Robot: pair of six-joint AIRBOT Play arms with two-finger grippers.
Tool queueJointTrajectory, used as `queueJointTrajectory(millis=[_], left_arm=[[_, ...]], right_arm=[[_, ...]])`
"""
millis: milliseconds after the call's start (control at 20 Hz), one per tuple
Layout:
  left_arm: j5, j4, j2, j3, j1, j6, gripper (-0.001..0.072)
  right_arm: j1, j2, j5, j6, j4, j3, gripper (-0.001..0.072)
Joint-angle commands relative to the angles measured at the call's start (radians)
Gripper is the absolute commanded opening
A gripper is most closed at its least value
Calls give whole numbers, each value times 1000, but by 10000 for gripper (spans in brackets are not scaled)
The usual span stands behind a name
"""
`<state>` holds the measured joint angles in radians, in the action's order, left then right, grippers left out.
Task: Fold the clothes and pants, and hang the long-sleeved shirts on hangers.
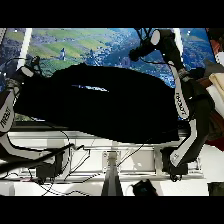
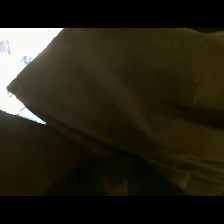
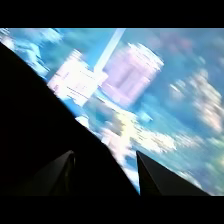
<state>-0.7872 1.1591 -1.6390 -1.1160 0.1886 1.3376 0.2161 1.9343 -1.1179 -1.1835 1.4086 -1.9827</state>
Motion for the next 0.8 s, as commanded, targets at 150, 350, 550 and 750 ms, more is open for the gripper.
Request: queueJointTrajectory(millis=[150, 350, 550, 750], left_arm=[[19, 95, 26, -6, -21, 0, 10], [-40, 465, 178, -6, -22, 0, 9], [39, 642, 388, -6, -22, -10, 10], [200, 777, 533, -6, -19, -183, 9]], right_arm=[[-134, -50, -159, -14, 5, 0, 426], [-256, -83, -249, -24, 5, 0, 307], [-395, -86, -391, -40, -17, 8, 307], [-547, -90, -498, -62, -169, 95, 301]])
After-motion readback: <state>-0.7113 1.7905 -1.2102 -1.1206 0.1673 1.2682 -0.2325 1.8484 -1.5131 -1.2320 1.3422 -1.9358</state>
